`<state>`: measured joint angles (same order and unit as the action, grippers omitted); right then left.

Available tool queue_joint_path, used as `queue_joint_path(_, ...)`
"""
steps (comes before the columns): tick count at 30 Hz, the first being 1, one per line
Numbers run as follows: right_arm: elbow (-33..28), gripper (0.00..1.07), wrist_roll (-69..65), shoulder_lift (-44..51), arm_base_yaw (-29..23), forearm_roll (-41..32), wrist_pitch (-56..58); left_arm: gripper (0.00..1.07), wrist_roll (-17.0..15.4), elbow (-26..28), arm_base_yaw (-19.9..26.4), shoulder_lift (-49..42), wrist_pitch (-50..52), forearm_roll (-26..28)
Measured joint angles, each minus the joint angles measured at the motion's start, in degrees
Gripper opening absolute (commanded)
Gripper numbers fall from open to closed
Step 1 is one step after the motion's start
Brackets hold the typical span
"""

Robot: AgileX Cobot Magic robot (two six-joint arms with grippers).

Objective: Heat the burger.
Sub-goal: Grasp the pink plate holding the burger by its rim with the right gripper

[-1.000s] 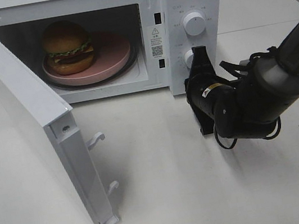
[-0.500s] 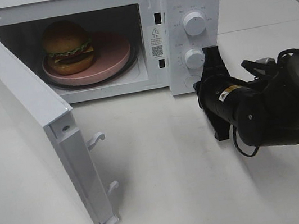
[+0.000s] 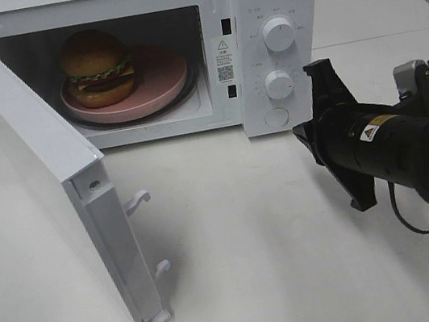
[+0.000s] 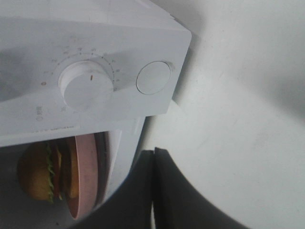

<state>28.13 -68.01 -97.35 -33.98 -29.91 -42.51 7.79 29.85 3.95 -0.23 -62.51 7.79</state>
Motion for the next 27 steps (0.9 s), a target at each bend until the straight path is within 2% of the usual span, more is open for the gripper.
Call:
queue_joint_path(2,-0.17,0.04,7.05,4.64,0.00,0.06,7.28,1.00,0.00,0.00,0.00,0.00,0.00,0.00)
queue_joint_path(5,-0.23,0.04,12.09,7.73,0.00,0.06,11.80,1.00,0.00,0.00,0.00,0.00,0.00,0.00)
queue_joint_path(17,-0.29,0.04,27.33,16.96,0.00,0.17,23.49,1.00,0.00,0.00,0.00,0.00,0.00,0.00)
queue_joint_path(20,0.17,0.04,35.18,19.48,0.00,0.17,29.34,1.00,0.00,0.00,0.00,0.00,0.00,0.00)
queue_joint_path(27,7.22,0.05,52.60,20.57,0.00,0.69,43.14,1.00,0.00,0.00,0.00,0.00,0.00,0.00)
